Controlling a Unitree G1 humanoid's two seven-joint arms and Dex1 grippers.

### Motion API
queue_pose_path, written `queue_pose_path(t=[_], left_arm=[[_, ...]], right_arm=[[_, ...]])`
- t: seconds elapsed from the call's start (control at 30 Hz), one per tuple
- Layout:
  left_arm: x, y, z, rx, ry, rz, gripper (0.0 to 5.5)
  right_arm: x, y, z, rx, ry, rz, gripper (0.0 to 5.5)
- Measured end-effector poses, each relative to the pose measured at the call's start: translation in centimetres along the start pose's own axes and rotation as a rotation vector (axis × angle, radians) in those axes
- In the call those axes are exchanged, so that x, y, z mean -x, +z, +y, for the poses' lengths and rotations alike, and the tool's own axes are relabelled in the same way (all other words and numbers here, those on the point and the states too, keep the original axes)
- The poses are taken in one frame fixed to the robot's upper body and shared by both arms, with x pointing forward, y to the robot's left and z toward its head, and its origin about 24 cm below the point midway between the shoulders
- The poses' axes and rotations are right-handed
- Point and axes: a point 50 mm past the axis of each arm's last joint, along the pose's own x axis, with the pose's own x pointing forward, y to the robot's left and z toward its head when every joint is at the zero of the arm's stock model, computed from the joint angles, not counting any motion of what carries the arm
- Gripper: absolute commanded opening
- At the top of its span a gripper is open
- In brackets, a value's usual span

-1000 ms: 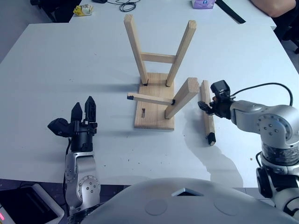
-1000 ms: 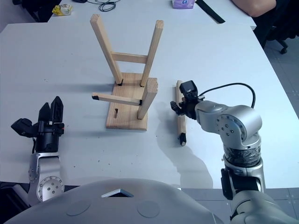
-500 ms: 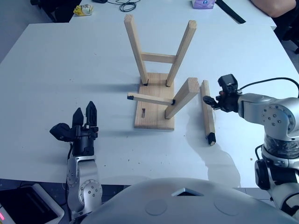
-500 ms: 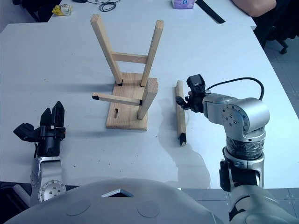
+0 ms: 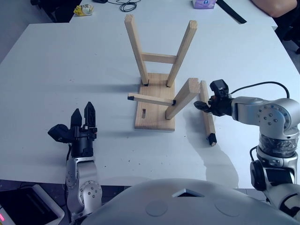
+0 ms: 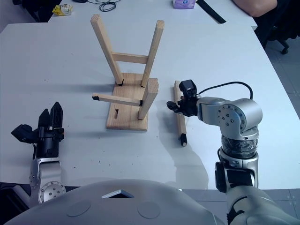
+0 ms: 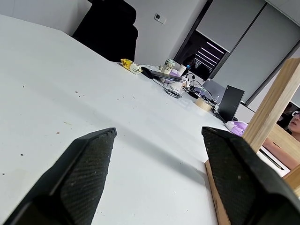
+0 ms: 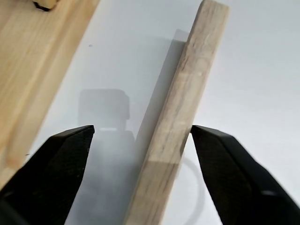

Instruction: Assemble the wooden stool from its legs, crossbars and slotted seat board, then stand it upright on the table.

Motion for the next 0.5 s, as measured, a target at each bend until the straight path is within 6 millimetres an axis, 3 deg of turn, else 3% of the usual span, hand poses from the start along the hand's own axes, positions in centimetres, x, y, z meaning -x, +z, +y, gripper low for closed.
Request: queue_pose_path(t=[0.23, 0.37, 0.5], left_arm=[[0.2, -0.1, 0.0, 0.004, 0.009, -0.004, 3.38], [0.2, 0.0, 0.0, 0.003, 0.011, -0.015, 3.38], [0.4, -0.1, 0.0, 0.006, 0.016, -0.014, 3.38]], right_arm=[[0.2, 0.7, 0.3, 0.022, 0.030, -0.009, 3.80], [0.2, 0.5, 1.5, 0.064, 0.124, 0.005, 3.80], [0.5, 0.8, -0.5, 0.056, 0.023, 0.035, 3.80]])
